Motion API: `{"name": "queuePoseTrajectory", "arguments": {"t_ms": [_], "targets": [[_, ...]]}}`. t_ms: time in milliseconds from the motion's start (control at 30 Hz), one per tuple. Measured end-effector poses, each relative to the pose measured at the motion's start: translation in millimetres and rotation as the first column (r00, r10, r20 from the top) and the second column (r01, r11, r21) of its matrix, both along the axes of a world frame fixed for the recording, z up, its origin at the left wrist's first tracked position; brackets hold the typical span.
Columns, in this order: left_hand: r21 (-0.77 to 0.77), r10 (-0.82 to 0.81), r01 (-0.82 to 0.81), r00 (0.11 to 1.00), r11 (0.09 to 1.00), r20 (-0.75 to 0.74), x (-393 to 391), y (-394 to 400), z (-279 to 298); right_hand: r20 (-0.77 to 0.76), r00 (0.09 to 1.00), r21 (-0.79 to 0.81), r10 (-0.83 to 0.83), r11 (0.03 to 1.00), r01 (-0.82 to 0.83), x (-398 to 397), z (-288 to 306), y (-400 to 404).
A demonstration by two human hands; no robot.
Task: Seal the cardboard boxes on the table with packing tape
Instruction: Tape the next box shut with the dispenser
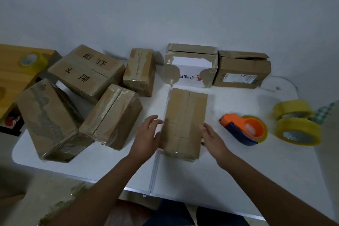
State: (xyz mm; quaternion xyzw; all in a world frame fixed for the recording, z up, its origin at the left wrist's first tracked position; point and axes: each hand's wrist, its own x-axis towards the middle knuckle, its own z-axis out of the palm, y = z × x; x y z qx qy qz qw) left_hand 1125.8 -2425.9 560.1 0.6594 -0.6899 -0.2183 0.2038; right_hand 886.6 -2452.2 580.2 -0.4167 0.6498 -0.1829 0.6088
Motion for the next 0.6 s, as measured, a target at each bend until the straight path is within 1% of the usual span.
{"name": "queuePoseTrajectory", "arguments": {"t_ms": [33,100,133,200,267,367,467,533,600], "targets": [[-0.011,-0.005,0.006,1.000,1.000,0.014,-8,-5,3,0.051,0.995,0.018,0.086,0.996,-0.087,8,0,3],[0.090,-0.071,0.064,0.994,0.994,0.083,-22,-10,2,0.066,0.961,0.016,0.269,0.963,-0.271,24,1,8],[0.145,-0.118,0.097,0.982,0.985,0.149,-27,-10,-2,0.050,0.946,0.005,0.319,0.947,-0.320,29,2,7],[0.205,-0.188,0.132,0.942,0.970,0.280,-31,-9,-9,0.019,0.947,-0.027,0.321,0.947,-0.321,33,3,2],[0.200,-0.183,0.118,0.919,0.973,0.349,-29,-10,-12,-0.059,0.957,-0.070,0.282,0.956,-0.286,26,0,-5],[0.162,-0.142,0.082,0.903,0.983,0.406,-27,-14,-11,-0.252,0.950,-0.146,0.185,0.963,-0.226,-1,-11,-8],[0.131,-0.097,0.046,0.908,0.990,0.409,-26,-20,-11,-0.368,0.928,-0.328,-0.054,0.942,-0.075,-32,-22,-9],[0.122,-0.095,0.051,0.913,0.991,0.396,-27,-26,-11,-0.475,0.860,-0.428,-0.187,0.903,-0.040,-56,-28,-14],[0.119,-0.122,0.082,0.916,0.989,0.382,-30,-33,-9,-0.599,0.761,-0.423,-0.250,0.905,-0.036,-81,-33,-24]]}}
